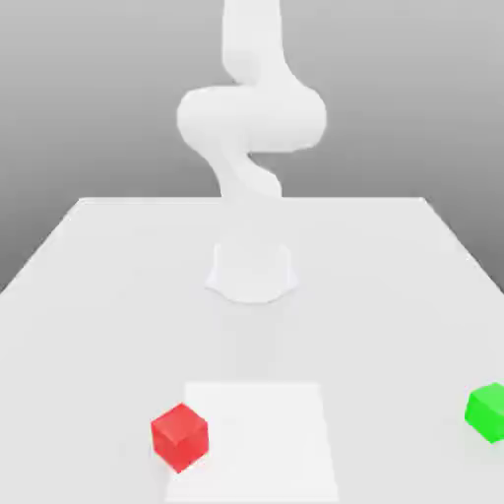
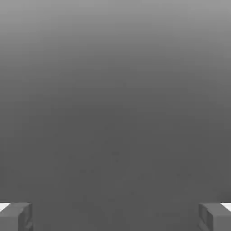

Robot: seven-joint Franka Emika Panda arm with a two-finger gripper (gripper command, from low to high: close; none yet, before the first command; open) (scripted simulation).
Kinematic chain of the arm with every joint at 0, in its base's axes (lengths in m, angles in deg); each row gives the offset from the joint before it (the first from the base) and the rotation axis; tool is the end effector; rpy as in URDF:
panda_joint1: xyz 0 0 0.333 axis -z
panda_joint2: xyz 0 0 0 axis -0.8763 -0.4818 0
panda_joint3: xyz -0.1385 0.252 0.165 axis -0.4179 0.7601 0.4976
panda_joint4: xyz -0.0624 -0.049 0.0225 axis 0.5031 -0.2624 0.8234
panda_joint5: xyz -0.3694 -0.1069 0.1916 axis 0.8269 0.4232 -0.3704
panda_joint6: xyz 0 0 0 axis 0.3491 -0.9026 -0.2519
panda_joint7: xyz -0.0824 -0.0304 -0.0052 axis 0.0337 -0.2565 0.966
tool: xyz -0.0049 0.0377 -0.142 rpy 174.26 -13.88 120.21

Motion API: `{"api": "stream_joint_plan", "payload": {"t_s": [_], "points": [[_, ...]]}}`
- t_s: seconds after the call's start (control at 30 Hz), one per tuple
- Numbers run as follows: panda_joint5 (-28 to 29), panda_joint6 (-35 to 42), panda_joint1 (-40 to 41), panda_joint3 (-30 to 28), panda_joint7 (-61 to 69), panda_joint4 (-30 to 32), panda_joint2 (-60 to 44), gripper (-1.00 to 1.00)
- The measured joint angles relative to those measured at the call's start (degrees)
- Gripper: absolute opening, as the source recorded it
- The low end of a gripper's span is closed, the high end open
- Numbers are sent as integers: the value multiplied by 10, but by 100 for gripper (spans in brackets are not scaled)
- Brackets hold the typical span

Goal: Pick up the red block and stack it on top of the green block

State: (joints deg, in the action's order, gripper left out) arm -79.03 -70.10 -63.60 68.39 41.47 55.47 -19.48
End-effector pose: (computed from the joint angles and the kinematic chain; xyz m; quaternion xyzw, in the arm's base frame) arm 0.4349 -0.0117 0.6473 -0.8764 0.3275 -0.3232 0.1423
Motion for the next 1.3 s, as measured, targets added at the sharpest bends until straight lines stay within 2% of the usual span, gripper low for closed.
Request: {"api": "stream_joint_plan", "payload": {"t_s": [0.3, 0.53, 0.8, 0.97, 1.0, 1.2, 1.3], "points": [[-45, -84, -71, -106, 233, 60, -189, 0], [-81, -147, -94, -154, 412, 106, -334, 0], [-70, -228, -68, -162, 564, 154, -486, 0], [-135, -298, -25, -106, 623, 142, -577, 0], [-147, -311, -14, -93, 632, 140, -593, -100], [-152, -316, -9, -87, 636, 138, -601, -100], [-123, -290, -25, -109, 615, 144, -568, -100]]}}
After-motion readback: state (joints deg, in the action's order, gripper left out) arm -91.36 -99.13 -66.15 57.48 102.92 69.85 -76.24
